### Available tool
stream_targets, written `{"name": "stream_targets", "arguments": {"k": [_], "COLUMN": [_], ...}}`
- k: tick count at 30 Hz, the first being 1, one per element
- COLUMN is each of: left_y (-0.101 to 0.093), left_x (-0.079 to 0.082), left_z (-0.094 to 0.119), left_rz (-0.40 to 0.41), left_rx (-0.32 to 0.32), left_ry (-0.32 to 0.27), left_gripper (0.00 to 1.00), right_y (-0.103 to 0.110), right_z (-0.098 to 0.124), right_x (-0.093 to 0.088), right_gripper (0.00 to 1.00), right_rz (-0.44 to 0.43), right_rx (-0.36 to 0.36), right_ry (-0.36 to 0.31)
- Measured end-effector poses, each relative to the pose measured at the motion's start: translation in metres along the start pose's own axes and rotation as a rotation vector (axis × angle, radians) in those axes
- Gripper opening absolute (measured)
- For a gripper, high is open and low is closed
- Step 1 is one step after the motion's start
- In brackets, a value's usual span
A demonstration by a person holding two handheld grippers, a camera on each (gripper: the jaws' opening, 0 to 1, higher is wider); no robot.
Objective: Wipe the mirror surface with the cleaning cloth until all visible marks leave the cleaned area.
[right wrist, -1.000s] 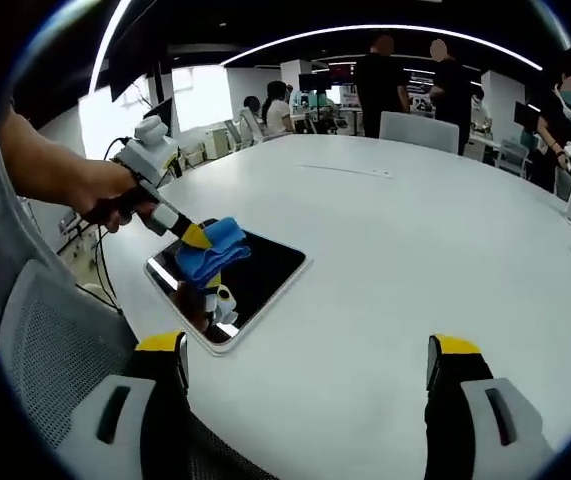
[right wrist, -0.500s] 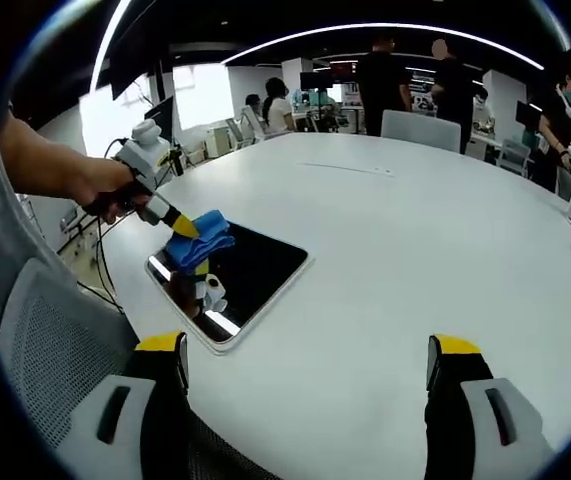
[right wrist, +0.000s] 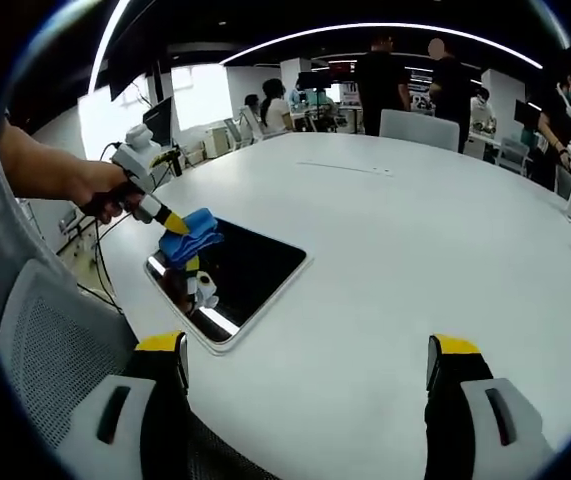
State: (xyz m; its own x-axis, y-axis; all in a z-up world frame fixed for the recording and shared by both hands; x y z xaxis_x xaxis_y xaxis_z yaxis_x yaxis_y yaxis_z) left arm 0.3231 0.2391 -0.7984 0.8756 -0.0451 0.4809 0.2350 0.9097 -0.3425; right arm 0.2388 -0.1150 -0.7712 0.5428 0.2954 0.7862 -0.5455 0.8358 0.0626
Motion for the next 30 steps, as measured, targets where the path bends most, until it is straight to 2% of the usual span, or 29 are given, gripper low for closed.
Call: {"name": "stream_targets", "arguments": {"k": [13,24,26,28,29,30], "left_y": [0.019,0.015,0.01,0.015,0.016,0.014], "left_x": [-0.005,-0.006,-0.003,-0.009,-0.011,-0.011], "left_z": [0.01,0.01,0.01,0.01,0.009,0.01], "left_rz": [0.025,0.044,0.063,0.049,0.027,0.037], "left_rx": [0.026,0.03,-0.011,0.04,0.043,0.034], "left_ry": [-0.007,-0.029,-0.084,-0.04,-0.041,-0.054], "left_gripper": [0.03,0.03,0.03,0.03,0.03,0.03], "right_y": [-0.001,0.0,0.001,0.0,0.0,0.0], "right_z": [-0.001,0.0,0.0,0.0,0.0,0.0], "right_x": [0.0,-0.001,-0.001,-0.001,-0.001,-0.001], "right_gripper": [0.98,0.98,0.98,0.98,0.98,0.98], "right_rz": [-0.001,0.003,0.002,0.001,-0.001,-0.001], "right_rx": [0.001,0.006,0.007,0.006,0.007,0.008], "right_ry": [-0.005,-0.003,-0.004,-0.005,-0.006,-0.006]}}
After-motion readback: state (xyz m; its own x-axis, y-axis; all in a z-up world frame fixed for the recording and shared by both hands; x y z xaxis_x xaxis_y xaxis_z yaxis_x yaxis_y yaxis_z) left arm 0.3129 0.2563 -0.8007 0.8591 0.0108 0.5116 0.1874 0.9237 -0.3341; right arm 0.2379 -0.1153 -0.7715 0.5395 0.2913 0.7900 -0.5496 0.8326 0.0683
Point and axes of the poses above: the point that each gripper's makers call its tool centre point, and the gripper's own axes: z roughly backward along the fingers, y roughly to its left, x roughly out of its top, the point moved 8 cm from there along z, roughly backward along the fingers
